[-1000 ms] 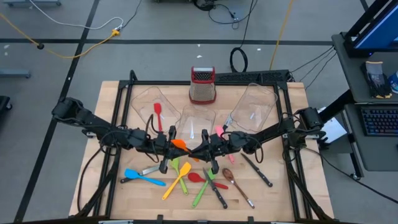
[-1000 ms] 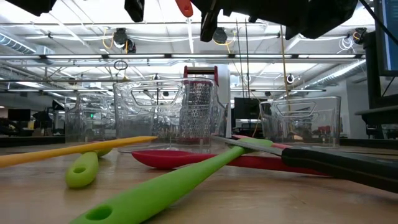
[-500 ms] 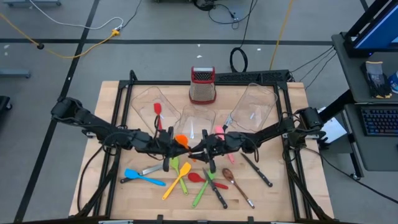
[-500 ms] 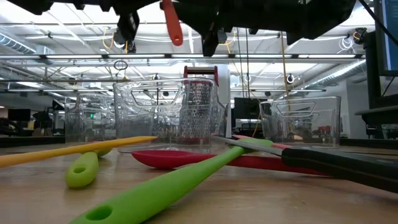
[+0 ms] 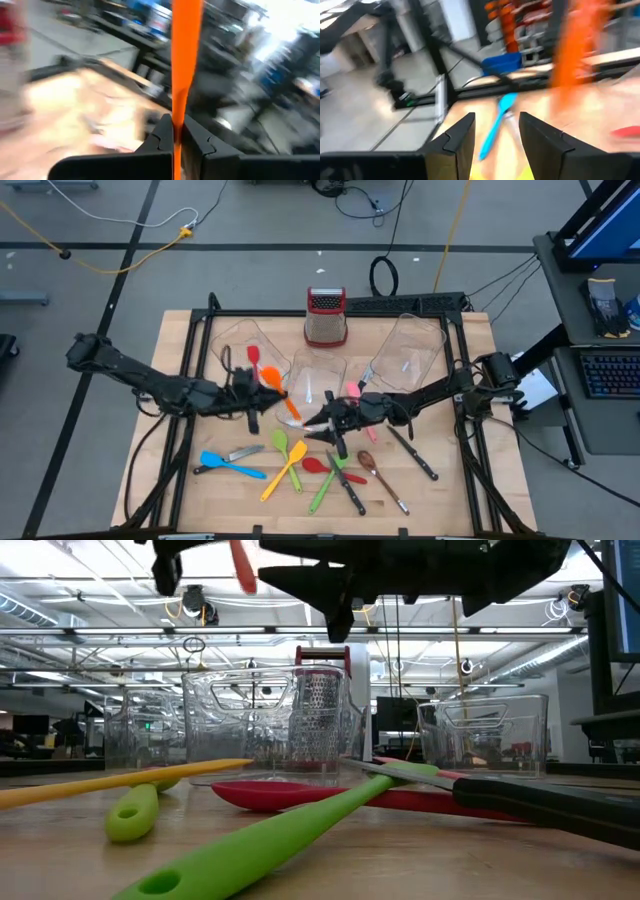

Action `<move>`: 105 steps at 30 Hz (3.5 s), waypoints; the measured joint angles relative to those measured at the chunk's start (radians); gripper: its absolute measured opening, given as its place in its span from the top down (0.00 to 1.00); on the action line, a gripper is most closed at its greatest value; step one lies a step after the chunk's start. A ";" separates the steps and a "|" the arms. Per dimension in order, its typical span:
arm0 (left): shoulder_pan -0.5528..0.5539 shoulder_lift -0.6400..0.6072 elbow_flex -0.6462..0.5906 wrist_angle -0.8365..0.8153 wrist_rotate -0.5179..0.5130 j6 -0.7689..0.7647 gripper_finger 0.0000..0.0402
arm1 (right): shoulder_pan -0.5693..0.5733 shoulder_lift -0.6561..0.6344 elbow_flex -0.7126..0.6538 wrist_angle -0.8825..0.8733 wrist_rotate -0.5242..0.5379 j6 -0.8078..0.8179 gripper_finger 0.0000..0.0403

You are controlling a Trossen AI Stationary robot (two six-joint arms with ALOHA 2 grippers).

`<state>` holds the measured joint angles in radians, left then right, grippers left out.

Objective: Pick & Place Kitchen Items
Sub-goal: Put the orange spatula into the left transparent bin, then put the yellow spatula into the left transparent bin

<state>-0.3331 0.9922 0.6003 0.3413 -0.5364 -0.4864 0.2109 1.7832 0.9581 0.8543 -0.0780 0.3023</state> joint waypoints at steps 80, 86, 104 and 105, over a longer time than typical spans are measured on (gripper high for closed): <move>1.057 0.203 0.005 -0.915 0.781 -0.335 0.98 | 0.314 -0.587 -0.628 0.077 0.161 -0.577 0.78; 1.057 0.206 0.003 -0.916 0.778 -0.334 0.98 | 0.314 -0.587 -0.628 0.077 0.161 -0.577 0.78; 1.058 0.199 -0.002 -0.861 0.726 -0.328 0.75 | 0.314 -0.587 -0.628 0.077 0.161 -0.552 0.78; 1.062 0.193 -0.004 -0.836 0.730 -0.328 0.73 | 0.314 -0.587 -0.628 0.077 0.161 -0.551 0.78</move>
<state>0.7284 1.1848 0.5967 -0.4944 0.1932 -0.8143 0.5251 1.1964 0.3298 0.9316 0.0826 -0.2483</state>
